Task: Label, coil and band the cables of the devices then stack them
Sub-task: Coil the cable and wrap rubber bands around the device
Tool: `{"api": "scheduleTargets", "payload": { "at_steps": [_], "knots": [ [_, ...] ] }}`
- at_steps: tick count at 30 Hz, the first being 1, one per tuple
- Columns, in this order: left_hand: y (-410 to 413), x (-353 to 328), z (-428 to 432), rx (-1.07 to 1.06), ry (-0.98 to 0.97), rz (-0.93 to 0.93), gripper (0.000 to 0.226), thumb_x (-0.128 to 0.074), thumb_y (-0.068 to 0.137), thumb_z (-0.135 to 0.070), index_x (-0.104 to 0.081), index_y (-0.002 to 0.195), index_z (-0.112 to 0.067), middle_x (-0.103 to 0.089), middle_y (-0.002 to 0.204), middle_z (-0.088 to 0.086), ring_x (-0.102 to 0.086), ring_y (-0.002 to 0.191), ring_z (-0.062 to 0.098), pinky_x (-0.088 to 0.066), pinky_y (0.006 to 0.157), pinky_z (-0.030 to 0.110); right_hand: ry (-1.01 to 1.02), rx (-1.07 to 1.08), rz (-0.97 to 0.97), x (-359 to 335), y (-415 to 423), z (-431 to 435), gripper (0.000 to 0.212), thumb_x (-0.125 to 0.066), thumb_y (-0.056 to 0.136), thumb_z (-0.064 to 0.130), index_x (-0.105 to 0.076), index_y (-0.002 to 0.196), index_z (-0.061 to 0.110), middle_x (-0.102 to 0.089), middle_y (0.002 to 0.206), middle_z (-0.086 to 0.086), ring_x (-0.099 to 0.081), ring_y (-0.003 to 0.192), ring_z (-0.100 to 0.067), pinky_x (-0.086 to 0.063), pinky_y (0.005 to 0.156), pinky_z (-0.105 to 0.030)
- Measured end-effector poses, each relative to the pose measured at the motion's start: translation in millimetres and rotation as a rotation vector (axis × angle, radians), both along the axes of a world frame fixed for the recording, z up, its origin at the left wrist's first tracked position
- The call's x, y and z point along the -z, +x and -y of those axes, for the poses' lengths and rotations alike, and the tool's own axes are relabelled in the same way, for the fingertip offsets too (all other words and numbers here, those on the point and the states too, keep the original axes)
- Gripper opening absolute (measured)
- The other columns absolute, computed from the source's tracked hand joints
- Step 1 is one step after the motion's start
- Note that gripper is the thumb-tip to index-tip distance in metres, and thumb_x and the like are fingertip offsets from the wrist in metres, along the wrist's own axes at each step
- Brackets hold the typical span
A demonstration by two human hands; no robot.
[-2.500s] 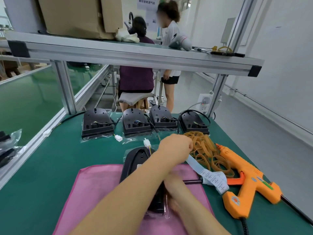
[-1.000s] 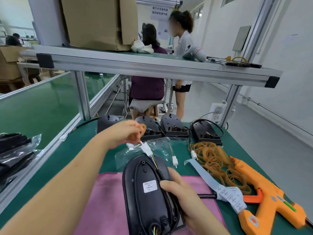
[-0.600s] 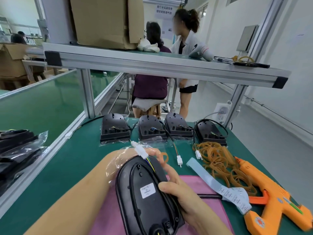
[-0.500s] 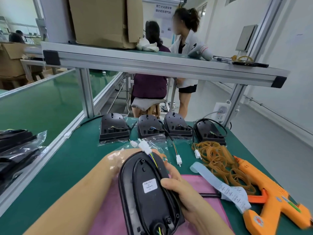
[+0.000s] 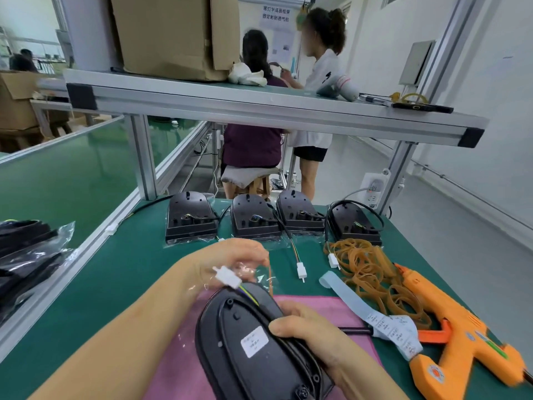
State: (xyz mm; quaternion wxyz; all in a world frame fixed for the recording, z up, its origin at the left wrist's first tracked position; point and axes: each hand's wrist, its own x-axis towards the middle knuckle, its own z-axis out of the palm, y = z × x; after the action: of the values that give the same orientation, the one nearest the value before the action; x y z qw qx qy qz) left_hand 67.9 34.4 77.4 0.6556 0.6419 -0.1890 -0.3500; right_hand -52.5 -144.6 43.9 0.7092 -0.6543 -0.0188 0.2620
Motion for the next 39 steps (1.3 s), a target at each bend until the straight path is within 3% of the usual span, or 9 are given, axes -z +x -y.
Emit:
{"api": "scheduleTargets", "payload": {
  "at_steps": [4,9,15,23,26,28,32,35,39],
  "knots": [
    [7.3,-23.3,-2.7,0.087,0.058,0.137,0.012,-0.065,0.082,-0.011,-0.069,0.071,-0.012,-0.026,0.045,-0.006,-0.021,0.039,0.008,-0.033,0.049,0.023,-0.19,-0.024,-0.061,-4.4,-3.1,-1.0,0.06,-0.071,0.053,0.033,-0.069,0.108,0.009,-0.072,0.105,-0.015,-0.067,0.089,-0.025,-0.052,0.09,-0.039],
    [2.5,-47.6,-10.9,0.193,0.166,0.314,0.01,-0.071,0.074,-0.023,-0.072,0.075,-0.013,-0.029,0.045,-0.003,-0.025,0.048,0.019,-0.043,0.055,0.023,-0.195,0.057,-0.077,-4.3,-7.2,4.1,0.058,-0.07,0.049,0.034,-0.072,0.101,0.008,-0.073,0.101,-0.015,-0.069,0.089,-0.027,-0.054,0.086,-0.036],
    [-5.0,-30.2,-43.3,0.005,0.161,0.366,0.016,-0.076,0.07,-0.027,-0.071,0.073,-0.012,-0.052,0.059,0.014,-0.045,0.048,0.01,-0.036,0.049,0.014,-0.147,0.213,0.014,0.5,-12.5,7.8,0.035,-0.068,0.057,0.027,-0.071,0.086,0.007,-0.074,0.081,-0.01,-0.068,0.068,-0.019,-0.052,0.06,-0.022],
    [-41.7,-8.7,-50.4,-0.286,0.078,0.402,0.023,-0.074,0.063,-0.041,-0.073,0.072,-0.019,-0.056,0.057,0.004,-0.041,0.052,0.012,-0.033,0.051,0.018,-0.118,0.285,0.041,9.1,-14.1,-2.7,0.038,-0.07,0.053,0.029,-0.075,0.085,0.009,-0.074,0.087,-0.016,-0.068,0.073,-0.024,-0.053,0.073,-0.032],
    [-61.4,-6.3,-35.1,-0.376,0.141,0.641,0.017,-0.068,0.073,-0.038,-0.07,0.079,-0.022,-0.065,0.066,-0.004,-0.055,0.059,0.011,-0.046,0.061,0.021,-0.132,0.312,0.025,9.3,-13.4,-6.8,0.029,-0.07,0.055,0.028,-0.075,0.078,0.012,-0.075,0.084,-0.013,-0.068,0.071,-0.023,-0.054,0.07,-0.032],
    [-75.6,-4.8,-23.3,-0.323,0.278,1.042,0.012,-0.061,0.084,-0.035,-0.067,0.084,-0.025,-0.068,0.075,-0.009,-0.061,0.068,0.009,-0.049,0.068,0.021,-0.122,0.299,0.043,6.1,-13.9,-8.8,0.018,-0.067,0.059,0.027,-0.076,0.069,0.016,-0.073,0.076,-0.009,-0.065,0.066,-0.018,-0.051,0.063,-0.025],
    [-89.3,-0.6,-18.0,-0.263,0.457,1.636,0.021,-0.049,0.092,-0.029,-0.067,0.085,-0.021,-0.059,0.064,-0.008,-0.053,0.056,0.019,-0.044,0.054,0.024,-0.042,0.344,0.035,6.0,-14.9,-5.5,0.02,-0.067,0.059,0.022,-0.075,0.072,0.008,-0.071,0.074,-0.014,-0.065,0.061,-0.02,-0.049,0.052,-0.022],
    [-89.6,4.7,-27.6,-0.368,0.337,1.536,0.01,-0.052,0.091,-0.032,-0.06,0.089,-0.027,-0.063,0.07,-0.011,-0.055,0.063,0.012,-0.045,0.061,0.023,0.009,0.385,0.027,8.4,-16.1,-1.1,0.036,-0.069,0.058,0.019,-0.072,0.087,-0.002,-0.071,0.085,-0.023,-0.065,0.069,-0.026,-0.053,0.06,-0.028],
    [-90.0,14.6,-39.1,-0.602,0.254,1.086,0.013,-0.069,0.083,-0.036,-0.06,0.079,-0.027,-0.06,0.066,-0.011,-0.046,0.054,-0.001,-0.042,0.057,0.015,0.024,0.416,0.035,5.1,-17.8,-4.2,0.027,-0.069,0.058,0.021,-0.072,0.08,0.005,-0.072,0.083,-0.021,-0.066,0.067,-0.026,-0.052,0.056,-0.027]
  ]
}}
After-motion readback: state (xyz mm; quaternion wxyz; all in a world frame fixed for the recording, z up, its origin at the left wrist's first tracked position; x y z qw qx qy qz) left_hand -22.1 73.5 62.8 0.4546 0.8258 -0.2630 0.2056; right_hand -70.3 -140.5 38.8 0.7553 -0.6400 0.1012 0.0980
